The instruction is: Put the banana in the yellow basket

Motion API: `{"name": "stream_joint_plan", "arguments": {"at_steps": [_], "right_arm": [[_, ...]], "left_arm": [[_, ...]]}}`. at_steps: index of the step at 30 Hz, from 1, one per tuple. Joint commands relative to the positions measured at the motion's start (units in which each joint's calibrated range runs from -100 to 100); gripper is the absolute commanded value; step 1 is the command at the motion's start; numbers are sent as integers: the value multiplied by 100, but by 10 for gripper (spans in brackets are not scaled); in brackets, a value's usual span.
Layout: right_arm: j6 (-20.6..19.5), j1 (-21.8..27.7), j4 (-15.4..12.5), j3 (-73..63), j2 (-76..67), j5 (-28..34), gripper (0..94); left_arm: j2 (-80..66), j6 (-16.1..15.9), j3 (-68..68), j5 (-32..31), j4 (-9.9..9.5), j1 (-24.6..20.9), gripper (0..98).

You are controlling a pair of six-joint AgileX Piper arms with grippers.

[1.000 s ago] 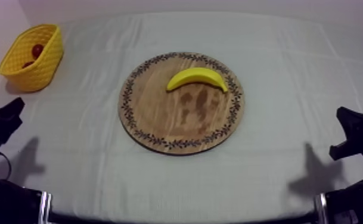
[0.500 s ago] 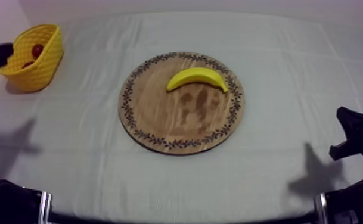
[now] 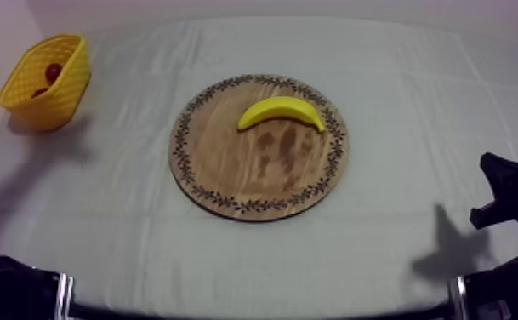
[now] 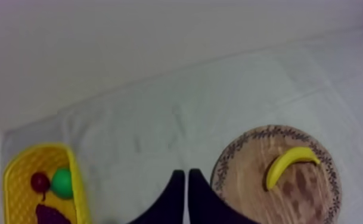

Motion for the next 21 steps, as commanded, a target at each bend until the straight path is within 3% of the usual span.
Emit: {"name": "stream_joint_plan", "arguments": {"at_steps": [1, 8, 21], "right_arm": [[-2, 0, 0, -3, 3, -1, 2], [-2, 0, 0, -3, 3, -1, 2], [-2, 0, 0, -3, 3, -1, 2]], "left_arm": [[1024, -36, -1334, 244, -42, 251, 0], [2623, -264, -3278, 1194, -133, 750, 0], [4721, -675, -5778, 2174, -181, 1380, 1]]}}
